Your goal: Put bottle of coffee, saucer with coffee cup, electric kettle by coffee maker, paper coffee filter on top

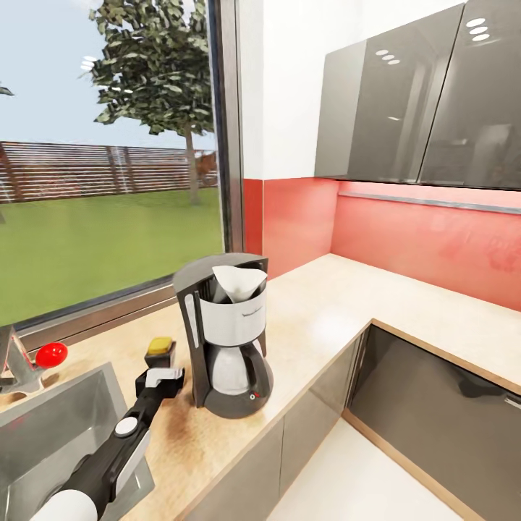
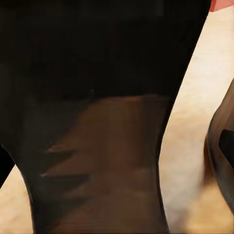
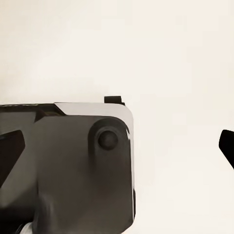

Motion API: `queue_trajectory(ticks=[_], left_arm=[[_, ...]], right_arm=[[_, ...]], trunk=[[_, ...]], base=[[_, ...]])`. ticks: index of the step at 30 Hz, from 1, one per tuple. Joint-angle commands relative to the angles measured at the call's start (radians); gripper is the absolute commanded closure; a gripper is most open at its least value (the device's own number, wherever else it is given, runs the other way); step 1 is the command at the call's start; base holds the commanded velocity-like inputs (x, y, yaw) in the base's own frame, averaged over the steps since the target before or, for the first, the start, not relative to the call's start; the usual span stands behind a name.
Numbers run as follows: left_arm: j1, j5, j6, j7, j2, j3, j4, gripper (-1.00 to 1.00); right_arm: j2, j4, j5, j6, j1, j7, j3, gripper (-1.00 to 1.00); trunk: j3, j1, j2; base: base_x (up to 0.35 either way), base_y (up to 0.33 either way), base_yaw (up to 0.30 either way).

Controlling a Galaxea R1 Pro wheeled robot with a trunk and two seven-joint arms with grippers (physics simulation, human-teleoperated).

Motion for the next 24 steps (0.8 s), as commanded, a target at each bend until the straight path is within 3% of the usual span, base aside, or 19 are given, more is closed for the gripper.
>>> queue_trajectory(ticks=[1,24], left_arm=[[-0.001,0.011,-0.004,0.006,0.002,-0.007,0.001,-1.0],[-0.001,0.009,-0.004,0.006,0.002,-0.008,0.0,-1.0]], right_arm=[[0.0,0.001,0.01,-0.004,-0.001,-0.002,-0.008,-1.0],[0.0,0.001,0.01,-0.004,-0.001,-0.002,-0.008,-1.0]], trunk=[[-0.001,0.001,-0.002],[-0.001,0.001,-0.002]], base=[[0.0,0.0,0.0],[0.0,0.0,0.0]])
